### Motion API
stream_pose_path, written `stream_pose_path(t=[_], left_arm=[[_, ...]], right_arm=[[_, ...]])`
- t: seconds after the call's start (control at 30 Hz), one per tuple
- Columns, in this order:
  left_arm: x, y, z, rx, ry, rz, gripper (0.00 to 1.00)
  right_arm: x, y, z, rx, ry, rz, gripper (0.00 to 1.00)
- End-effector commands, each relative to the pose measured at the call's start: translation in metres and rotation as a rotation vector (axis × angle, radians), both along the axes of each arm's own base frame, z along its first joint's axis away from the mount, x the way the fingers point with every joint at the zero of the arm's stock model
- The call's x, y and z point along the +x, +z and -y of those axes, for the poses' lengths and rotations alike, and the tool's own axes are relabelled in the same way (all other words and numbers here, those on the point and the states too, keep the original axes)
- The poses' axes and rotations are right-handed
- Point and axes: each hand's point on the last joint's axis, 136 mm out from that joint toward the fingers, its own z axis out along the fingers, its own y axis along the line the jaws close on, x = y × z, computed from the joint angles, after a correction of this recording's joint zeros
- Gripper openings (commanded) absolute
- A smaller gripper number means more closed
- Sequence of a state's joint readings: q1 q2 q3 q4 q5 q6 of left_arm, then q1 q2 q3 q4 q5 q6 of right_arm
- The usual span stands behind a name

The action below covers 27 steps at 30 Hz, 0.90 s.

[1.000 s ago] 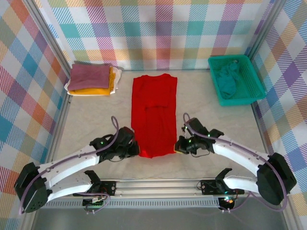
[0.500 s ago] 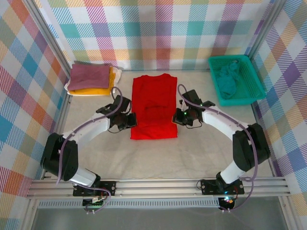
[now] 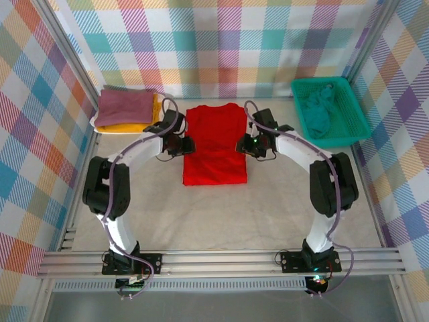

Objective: Fold and stack the t-shirts

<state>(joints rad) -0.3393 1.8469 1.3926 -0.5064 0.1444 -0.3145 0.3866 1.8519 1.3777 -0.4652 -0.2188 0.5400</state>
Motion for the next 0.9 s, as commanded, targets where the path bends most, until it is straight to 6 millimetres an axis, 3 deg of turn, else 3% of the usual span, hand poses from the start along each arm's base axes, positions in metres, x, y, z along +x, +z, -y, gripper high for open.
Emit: stream_pose_path(t=[0.0, 0.03, 0.1, 0.2, 0.3, 0.4, 0.53, 0.7, 0.87], left_arm=[[0.028, 0.013, -0.016, 0.083, 0.021, 0.048, 0.50], [0.036, 0.025, -0.017, 0.093, 0.026, 0.072, 0.53], [0.034, 0.046, -0.015, 0.081, 0.027, 0.110, 0.55], [0.008, 0.066, -0.011, 0.066, 0.027, 0.192, 0.56], [-0.026, 0.061, -0.007, 0.035, 0.023, 0.216, 0.54], [-0.051, 0.040, 0.007, -0.051, -0.010, 0.206, 0.47], [-0.058, 0.007, 0.019, -0.107, -0.024, 0.145, 0.38], [-0.068, -0.034, 0.011, -0.078, 0.007, 0.081, 0.35], [-0.090, -0.079, -0.004, -0.031, 0.039, 0.015, 0.35]], right_arm=[[0.030, 0.010, 0.009, 0.002, -0.022, 0.024, 0.42], [0.032, 0.016, 0.012, -0.007, -0.031, 0.031, 0.42], [0.028, 0.032, 0.011, 0.004, -0.015, 0.070, 0.42], [0.003, 0.049, 0.009, 0.043, 0.024, 0.110, 0.42], [-0.028, 0.049, 0.004, 0.091, 0.071, 0.134, 0.38], [-0.057, 0.043, -0.014, 0.180, 0.140, 0.115, 0.24], [-0.075, 0.020, -0.035, 0.252, 0.199, 0.011, 0.14], [-0.077, -0.030, -0.028, 0.201, 0.151, -0.073, 0.10], [-0.093, -0.084, -0.014, 0.128, 0.121, -0.164, 0.08]])
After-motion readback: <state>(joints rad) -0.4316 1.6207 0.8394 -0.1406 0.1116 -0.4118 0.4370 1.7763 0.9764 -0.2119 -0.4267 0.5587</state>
